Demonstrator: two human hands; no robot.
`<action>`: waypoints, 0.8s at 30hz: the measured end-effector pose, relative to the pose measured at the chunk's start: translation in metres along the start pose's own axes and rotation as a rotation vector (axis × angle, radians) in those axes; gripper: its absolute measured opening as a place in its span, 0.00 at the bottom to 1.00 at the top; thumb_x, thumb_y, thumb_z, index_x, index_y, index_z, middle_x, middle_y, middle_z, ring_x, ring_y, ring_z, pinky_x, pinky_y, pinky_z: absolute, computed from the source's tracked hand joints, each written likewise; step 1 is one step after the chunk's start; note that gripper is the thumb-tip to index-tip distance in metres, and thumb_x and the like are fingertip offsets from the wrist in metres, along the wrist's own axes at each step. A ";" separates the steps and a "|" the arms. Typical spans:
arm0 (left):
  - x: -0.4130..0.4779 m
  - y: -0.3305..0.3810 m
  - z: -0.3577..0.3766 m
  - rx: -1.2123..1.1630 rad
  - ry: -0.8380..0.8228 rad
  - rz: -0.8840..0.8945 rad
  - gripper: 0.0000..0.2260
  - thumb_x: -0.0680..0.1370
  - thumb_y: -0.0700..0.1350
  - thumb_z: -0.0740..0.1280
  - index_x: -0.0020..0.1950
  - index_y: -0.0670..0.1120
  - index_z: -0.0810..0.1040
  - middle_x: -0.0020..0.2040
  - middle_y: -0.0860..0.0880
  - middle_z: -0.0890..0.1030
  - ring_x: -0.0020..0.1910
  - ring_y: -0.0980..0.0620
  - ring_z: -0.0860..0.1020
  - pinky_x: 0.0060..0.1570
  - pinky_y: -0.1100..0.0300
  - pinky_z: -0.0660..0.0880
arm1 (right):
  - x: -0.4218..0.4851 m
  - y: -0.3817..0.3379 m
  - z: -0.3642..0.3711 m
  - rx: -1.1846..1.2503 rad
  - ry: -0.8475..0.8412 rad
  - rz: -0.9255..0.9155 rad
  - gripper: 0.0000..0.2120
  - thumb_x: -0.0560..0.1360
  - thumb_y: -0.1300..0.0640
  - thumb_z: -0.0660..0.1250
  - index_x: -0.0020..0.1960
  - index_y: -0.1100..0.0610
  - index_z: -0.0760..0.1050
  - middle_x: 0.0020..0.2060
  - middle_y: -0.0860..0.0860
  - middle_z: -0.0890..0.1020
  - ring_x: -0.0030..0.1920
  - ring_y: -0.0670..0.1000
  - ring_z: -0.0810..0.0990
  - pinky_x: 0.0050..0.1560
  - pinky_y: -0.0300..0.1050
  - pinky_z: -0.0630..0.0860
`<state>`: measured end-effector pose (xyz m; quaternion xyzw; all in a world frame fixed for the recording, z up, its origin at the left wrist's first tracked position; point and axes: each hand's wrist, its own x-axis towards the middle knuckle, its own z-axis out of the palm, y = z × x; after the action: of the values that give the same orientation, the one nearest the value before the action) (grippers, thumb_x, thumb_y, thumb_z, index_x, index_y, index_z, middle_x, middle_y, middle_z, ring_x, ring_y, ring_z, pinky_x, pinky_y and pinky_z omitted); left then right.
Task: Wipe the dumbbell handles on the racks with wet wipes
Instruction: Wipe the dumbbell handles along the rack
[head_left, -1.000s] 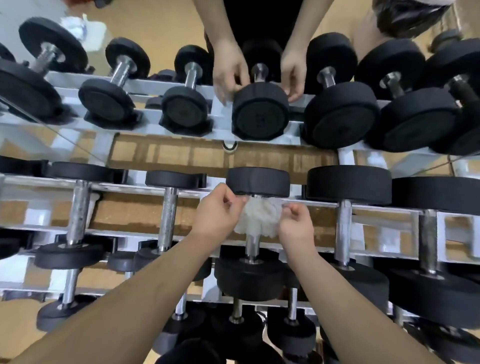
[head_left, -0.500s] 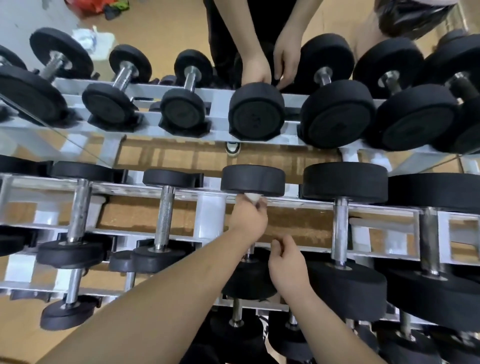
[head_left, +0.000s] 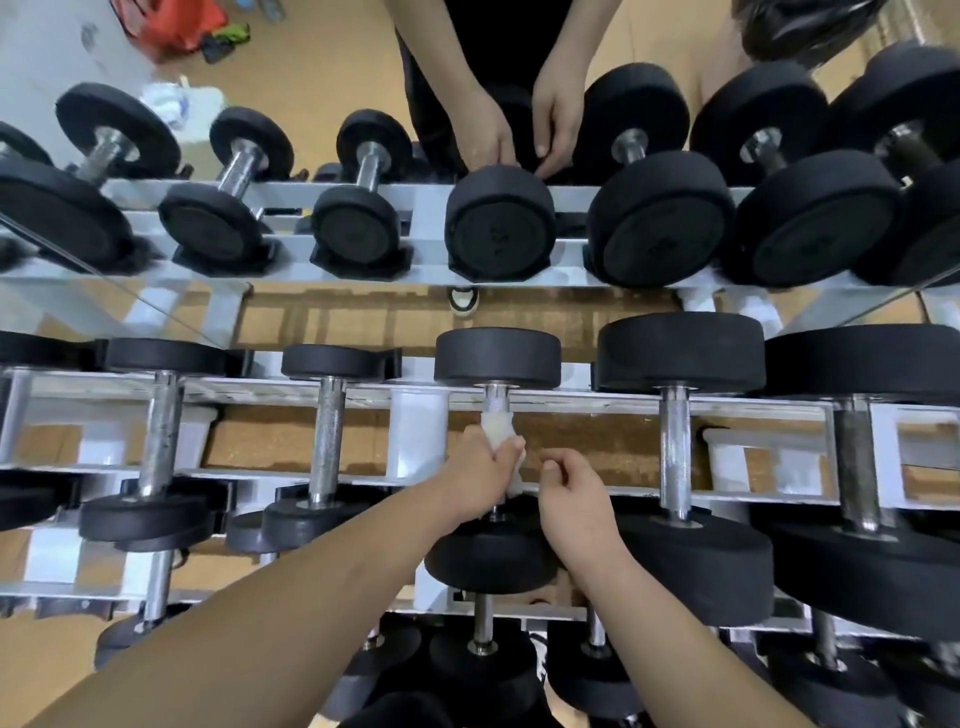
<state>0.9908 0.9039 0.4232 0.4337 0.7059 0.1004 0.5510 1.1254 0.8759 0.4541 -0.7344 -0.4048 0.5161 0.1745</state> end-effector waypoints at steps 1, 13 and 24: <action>0.003 0.002 -0.001 0.009 0.000 -0.006 0.21 0.84 0.59 0.58 0.65 0.43 0.66 0.50 0.48 0.79 0.47 0.52 0.79 0.42 0.58 0.73 | 0.000 0.000 0.001 0.002 -0.005 0.001 0.12 0.86 0.56 0.55 0.64 0.51 0.75 0.46 0.41 0.78 0.44 0.39 0.75 0.41 0.32 0.69; -0.001 -0.001 -0.006 -0.096 -0.046 0.068 0.11 0.84 0.55 0.61 0.59 0.47 0.72 0.47 0.51 0.79 0.51 0.49 0.79 0.55 0.52 0.76 | -0.001 0.003 0.016 -0.054 -0.037 0.012 0.13 0.86 0.53 0.55 0.65 0.51 0.75 0.50 0.47 0.81 0.51 0.50 0.79 0.50 0.46 0.71; -0.005 0.021 -0.032 -0.300 -0.128 -0.020 0.19 0.80 0.62 0.67 0.62 0.50 0.75 0.58 0.52 0.81 0.57 0.53 0.79 0.54 0.59 0.74 | 0.004 -0.018 0.012 0.220 -0.099 0.187 0.14 0.84 0.44 0.61 0.62 0.50 0.79 0.51 0.46 0.81 0.57 0.50 0.78 0.61 0.48 0.72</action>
<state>0.9738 0.9234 0.4518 0.3449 0.6508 0.1712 0.6544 1.1075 0.8885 0.4591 -0.7189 -0.2837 0.6070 0.1850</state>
